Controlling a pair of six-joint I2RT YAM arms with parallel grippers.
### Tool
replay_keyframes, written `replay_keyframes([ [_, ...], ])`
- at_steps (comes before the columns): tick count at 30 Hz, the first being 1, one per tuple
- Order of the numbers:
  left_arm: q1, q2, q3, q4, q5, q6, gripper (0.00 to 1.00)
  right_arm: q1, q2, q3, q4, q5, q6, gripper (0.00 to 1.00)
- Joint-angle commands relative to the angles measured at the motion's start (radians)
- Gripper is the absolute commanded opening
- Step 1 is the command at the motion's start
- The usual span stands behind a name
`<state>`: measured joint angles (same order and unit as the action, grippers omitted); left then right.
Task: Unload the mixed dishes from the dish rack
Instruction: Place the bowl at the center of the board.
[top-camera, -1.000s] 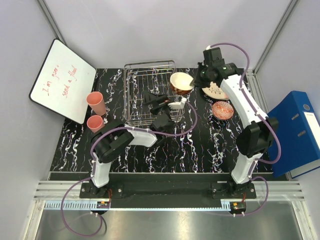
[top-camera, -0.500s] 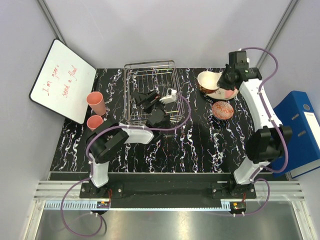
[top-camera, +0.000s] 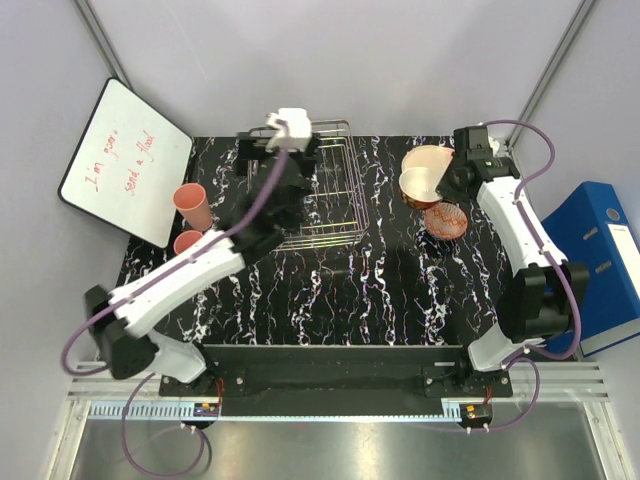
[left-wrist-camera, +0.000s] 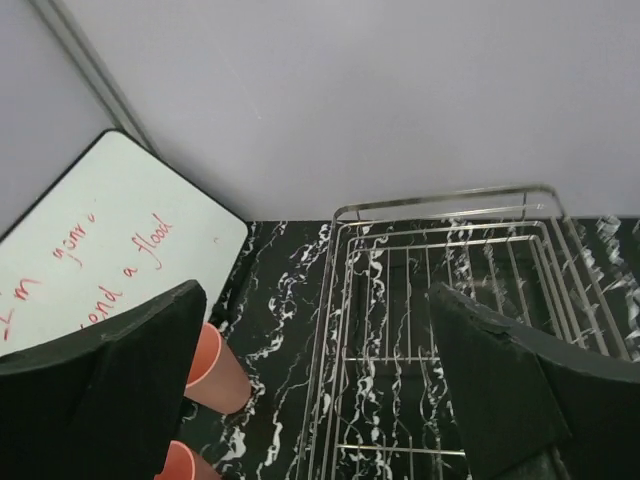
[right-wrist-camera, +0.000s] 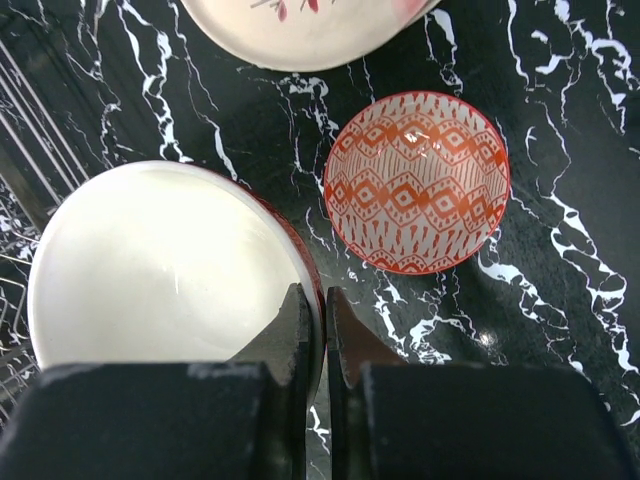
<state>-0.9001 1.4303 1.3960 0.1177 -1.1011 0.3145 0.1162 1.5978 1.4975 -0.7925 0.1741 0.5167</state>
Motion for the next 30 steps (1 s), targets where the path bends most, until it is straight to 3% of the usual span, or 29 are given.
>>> replay_keyframes([
  [1,-0.022,-0.073,0.055,-0.47,0.206,-0.339,0.99,0.002,-0.076,0.047,0.079,0.054,0.009,0.0],
  [3,0.001,-0.1,0.069,-0.542,0.321,-0.429,0.99,-0.007,-0.076,0.035,0.076,0.056,0.008,0.0],
  [4,0.038,-0.116,0.066,-0.559,0.452,-0.458,0.99,-0.022,-0.081,0.015,0.078,0.051,0.011,0.0],
  [7,0.085,-0.171,0.031,-0.569,0.57,-0.508,0.99,-0.055,-0.087,-0.019,0.078,0.042,0.016,0.0],
  [17,0.107,-0.252,-0.109,-0.552,0.573,-0.557,0.99,-0.109,-0.076,-0.103,0.096,0.047,0.022,0.0],
  [30,0.109,-0.309,-0.181,-0.569,0.573,-0.617,0.99,-0.145,0.001,-0.212,0.17,0.082,0.068,0.0],
])
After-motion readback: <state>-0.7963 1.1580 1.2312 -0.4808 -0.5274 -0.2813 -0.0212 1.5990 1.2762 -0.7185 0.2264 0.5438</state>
